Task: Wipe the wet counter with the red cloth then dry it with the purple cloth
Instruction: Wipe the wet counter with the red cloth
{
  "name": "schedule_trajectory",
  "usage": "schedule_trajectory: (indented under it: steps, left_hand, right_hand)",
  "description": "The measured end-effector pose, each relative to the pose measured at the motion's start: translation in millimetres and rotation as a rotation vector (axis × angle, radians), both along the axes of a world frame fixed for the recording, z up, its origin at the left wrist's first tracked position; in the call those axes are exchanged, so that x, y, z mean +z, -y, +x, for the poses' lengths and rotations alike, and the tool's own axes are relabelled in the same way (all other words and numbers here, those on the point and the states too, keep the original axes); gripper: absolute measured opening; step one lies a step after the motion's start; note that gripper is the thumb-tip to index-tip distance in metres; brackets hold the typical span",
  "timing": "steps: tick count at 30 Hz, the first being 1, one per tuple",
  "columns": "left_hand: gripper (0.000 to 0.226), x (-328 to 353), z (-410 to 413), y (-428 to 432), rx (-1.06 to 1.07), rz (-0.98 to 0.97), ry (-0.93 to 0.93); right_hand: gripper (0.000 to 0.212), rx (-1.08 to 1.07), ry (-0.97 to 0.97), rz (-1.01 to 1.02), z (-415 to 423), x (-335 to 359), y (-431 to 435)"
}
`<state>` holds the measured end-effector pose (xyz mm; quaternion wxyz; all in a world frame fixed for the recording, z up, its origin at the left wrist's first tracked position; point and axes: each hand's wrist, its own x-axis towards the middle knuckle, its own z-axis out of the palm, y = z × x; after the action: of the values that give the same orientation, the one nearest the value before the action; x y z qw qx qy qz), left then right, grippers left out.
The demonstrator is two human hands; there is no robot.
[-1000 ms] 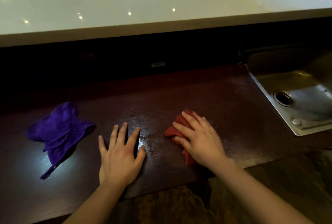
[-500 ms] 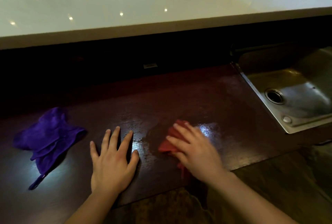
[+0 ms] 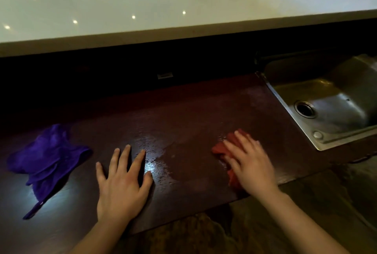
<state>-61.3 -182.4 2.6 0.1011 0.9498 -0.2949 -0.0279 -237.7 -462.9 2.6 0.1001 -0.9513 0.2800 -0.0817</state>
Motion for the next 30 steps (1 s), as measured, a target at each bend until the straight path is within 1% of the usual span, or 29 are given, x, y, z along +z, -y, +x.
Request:
schedule_trajectory:
  steps: [2, 3, 4, 5, 6, 8, 11, 12, 13, 14, 15, 17, 18, 19, 20, 21, 23, 24, 25, 26, 27, 29, 30]
  left_hand:
    - [0.065, -1.7, 0.5, 0.0, 0.001, 0.01, 0.006]
    - [0.065, -2.3, 0.5, -0.2, -0.001, 0.016, 0.007]
    - [0.065, -2.4, 0.7, -0.5, -0.001, 0.021, 0.007]
    - [0.065, -2.1, 0.9, -0.2, 0.001, 0.028, 0.007]
    - [0.066, -1.6, 1.0, 0.1, 0.004, 0.037, 0.004]
    - [0.067, -0.1, 1.0, 0.4, 0.01, 0.054, -0.009]
    - [0.067, 2.6, 1.2, -0.5, 0.004, 0.046, -0.039]
    - [0.066, 3.7, 0.8, -1.0, -0.001, 0.032, -0.053]
    - [0.066, 4.6, -0.4, -1.0, -0.007, 0.014, -0.067]
    - [0.066, 5.5, -1.7, -0.8, -0.013, -0.006, -0.081]
    - [0.066, 6.5, -2.0, -1.5, -0.016, -0.026, -0.093]
    - [0.068, 8.7, -1.6, -3.6, -0.008, -0.049, -0.104]
    - [0.068, 10.1, -1.2, -4.4, -0.001, -0.055, -0.107]
    - [0.069, 12.0, -0.8, -5.5, 0.005, -0.065, -0.112]
    - [0.068, 13.9, -0.7, -6.3, 0.011, -0.085, -0.123]
    - [0.068, 15.6, -0.1, -7.1, 0.022, -0.117, -0.135]
    - [0.069, 19.1, 1.5, -10.7, 0.037, -0.214, -0.156]
    - [0.068, 21.4, 3.2, -13.9, 0.038, -0.262, -0.17]
    - [0.067, 23.8, 5.7, -18.9, 0.041, -0.294, -0.18]
    - [0.064, 25.5, 9.4, -25.6, 0.047, -0.303, -0.182]
    - [0.062, 26.2, 13.0, -34.7, 0.055, -0.291, -0.178]
    - [0.06, 27.0, 18.8, -58.6, 0.073, -0.239, -0.148]
    - [0.06, 26.8, 21.0, -70.4, 0.078, -0.205, -0.119]
  right_hand:
    - [0.044, -0.185, 0.007, 0.005, 14.0, 0.7, 22.3]
    - [0.045, -0.241, 0.009, 0.002, 29.9, 2.3, 26.0]
    - [0.046, -0.263, 0.004, 0.01, 49.6, 4.2, 23.1]
    - [0.046, -0.239, -0.003, 0.013, 69.2, 6.5, 14.4]
    - [0.047, -0.175, -0.009, 0.021, 86.3, 8.9, 1.2]
    - [0.048, 0.017, -0.016, 0.049, 103.7, 9.4, -36.3]
    - [0.049, 0.347, -0.031, 0.005, 77.8, 4.1, -90.3]
    - [0.05, 0.41, -0.049, -0.005, 65.2, 4.9, -95.0]
    - [0.051, 0.428, -0.067, -0.011, 56.4, 5.2, -90.8]
    - [0.052, 0.389, -0.071, -0.015, 53.9, 5.9, -82.2]
    - [0.051, 0.302, -0.058, -0.011, 58.5, 7.7, -74.2]
    - [0.048, 0.049, -0.042, 0.056, 83.5, 11.2, -68.6]
    - [0.047, -0.034, -0.046, 0.081, 100.3, 12.5, -73.7]
    - [0.047, -0.05, -0.04, 0.106, 116.1, 14.5, -83.5]
    - [0.047, 0.004, -0.03, 0.119, 127.9, 13.8, -96.2]
    - [0.047, 0.122, -0.02, 0.108, 134.8, 10.1, -110.9]
    - [0.049, 0.431, -0.033, -0.007, 131.6, 0.0, -134.0]
    - [0.051, 0.537, -0.048, -0.057, 126.9, -1.1, -132.5]
    - [0.051, 0.58, -0.053, -0.066, 126.0, 0.6, -121.0]
    - [0.05, 0.56, -0.054, -0.051, 128.8, 1.7, -104.3]
    - [0.049, 0.488, -0.05, -0.014, 134.3, 3.2, -87.3]
    - [0.046, 0.273, -0.055, 0.079, 153.3, 8.4, -63.1]
    - [0.046, 0.197, -0.053, 0.089, 165.2, 9.5, -60.1]
